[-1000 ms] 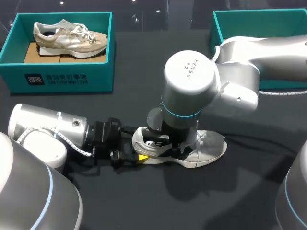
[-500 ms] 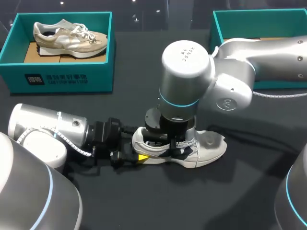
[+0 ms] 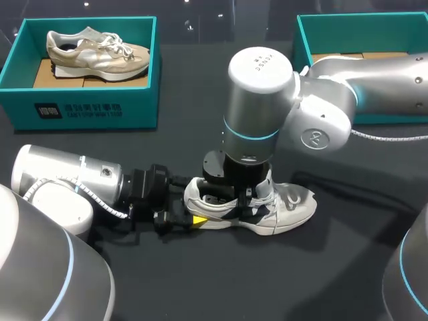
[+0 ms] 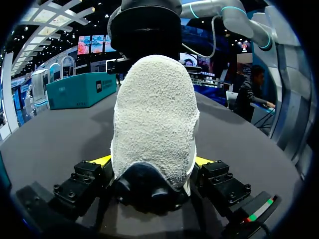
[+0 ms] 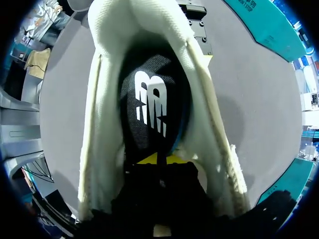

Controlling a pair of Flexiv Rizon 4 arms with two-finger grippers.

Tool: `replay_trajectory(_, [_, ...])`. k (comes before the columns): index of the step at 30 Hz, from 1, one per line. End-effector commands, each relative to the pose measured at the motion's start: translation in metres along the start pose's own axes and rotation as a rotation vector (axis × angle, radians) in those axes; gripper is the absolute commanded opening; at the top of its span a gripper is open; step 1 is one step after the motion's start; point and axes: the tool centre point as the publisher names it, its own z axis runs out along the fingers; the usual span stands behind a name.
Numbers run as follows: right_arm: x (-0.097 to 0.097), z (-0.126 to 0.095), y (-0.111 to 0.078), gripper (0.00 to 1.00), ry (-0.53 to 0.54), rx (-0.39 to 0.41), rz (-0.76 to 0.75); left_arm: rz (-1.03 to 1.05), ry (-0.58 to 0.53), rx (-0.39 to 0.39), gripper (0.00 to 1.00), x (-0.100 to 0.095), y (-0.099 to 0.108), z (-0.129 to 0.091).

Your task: Take the shoe out of the shoebox, open the shoe tongue, remove and reinsert the insole, then place the shoe into the shoebox

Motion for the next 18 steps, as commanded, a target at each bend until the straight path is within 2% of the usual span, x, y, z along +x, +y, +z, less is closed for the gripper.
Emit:
replay_trajectory(1, [0.012, 0.011, -0.002, 0.00, -0.026, -0.007, 0.003, 0.000, -0.001, -0.003, 0.00, -0.001, 0.004, 0.000])
replay_trajectory(7, [0.014, -0.008, -0.004, 0.00, -0.079, -0.030, 0.007, 0.000, -0.001, -0.003, 0.00, -0.001, 0.004, 0.000])
replay_trajectory(13, [0.014, -0.026, -0.016, 0.00, -0.120, -0.012, 0.030, 0.000, -0.001, -0.003, 0.00, -0.001, 0.004, 0.000])
replay_trajectory(18, [0.013, -0.034, -0.022, 0.00, -0.134, 0.000, 0.040, 0.000, -0.001, -0.003, 0.00, -0.001, 0.004, 0.000])
